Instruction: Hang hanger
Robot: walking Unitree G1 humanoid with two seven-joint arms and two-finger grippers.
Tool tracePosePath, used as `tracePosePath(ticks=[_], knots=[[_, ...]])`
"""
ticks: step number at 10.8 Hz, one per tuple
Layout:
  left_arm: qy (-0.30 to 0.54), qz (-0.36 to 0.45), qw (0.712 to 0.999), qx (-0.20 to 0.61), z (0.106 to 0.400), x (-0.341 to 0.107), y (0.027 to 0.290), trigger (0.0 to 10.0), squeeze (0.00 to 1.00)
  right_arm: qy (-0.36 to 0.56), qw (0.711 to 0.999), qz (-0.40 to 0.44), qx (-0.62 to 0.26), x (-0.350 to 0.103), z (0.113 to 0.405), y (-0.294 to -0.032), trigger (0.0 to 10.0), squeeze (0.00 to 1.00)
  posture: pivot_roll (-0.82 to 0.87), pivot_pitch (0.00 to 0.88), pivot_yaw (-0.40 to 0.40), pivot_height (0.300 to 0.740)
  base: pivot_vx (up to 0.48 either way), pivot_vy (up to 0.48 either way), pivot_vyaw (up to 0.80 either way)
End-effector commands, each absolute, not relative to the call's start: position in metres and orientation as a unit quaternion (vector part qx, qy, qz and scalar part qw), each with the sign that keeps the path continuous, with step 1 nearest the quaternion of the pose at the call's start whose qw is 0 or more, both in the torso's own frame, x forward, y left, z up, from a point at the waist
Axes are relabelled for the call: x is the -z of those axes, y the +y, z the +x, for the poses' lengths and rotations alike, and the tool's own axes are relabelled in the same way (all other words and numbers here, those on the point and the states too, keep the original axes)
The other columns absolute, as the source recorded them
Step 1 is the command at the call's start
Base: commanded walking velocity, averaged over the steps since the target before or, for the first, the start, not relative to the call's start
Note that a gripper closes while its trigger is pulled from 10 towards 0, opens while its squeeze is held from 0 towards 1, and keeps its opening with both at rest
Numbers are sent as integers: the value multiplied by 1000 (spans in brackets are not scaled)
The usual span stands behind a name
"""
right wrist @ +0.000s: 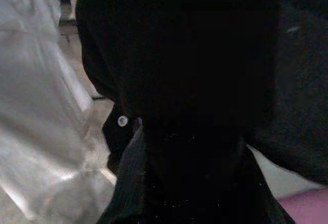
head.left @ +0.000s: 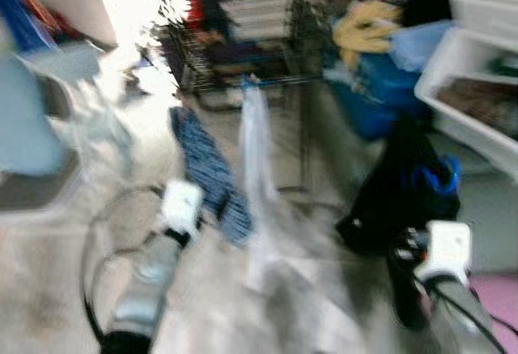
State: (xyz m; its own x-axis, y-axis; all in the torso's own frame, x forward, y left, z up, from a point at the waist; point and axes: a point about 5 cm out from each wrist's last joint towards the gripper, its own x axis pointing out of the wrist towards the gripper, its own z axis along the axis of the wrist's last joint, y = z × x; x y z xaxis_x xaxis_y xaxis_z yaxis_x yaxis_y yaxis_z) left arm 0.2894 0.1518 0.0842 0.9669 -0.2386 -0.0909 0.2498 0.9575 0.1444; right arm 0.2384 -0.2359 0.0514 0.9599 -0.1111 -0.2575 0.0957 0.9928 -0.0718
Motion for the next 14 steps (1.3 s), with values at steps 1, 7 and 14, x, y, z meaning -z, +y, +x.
tracePosePath(ticks=[1, 7, 14], knots=[[25, 82, 994, 74, 288, -93, 174, 10000, 0, 88, 996, -25, 2, -67, 260, -214, 10000, 0, -105, 0, -2, 740, 0, 0, 0], [-20, 106, 994, 37, 282, -110, 187, 10000, 0, 78, 994, -25, -79, -65, 280, -174, 10000, 0, -36, 0, -56, 740, 0, 0, 0], [31, 107, 992, 57, 257, -88, 174, 10000, 0, 82, 995, -20, -44, -57, 288, -189, 10000, 0, -13, 0, -8, 740, 0, 0, 0]])
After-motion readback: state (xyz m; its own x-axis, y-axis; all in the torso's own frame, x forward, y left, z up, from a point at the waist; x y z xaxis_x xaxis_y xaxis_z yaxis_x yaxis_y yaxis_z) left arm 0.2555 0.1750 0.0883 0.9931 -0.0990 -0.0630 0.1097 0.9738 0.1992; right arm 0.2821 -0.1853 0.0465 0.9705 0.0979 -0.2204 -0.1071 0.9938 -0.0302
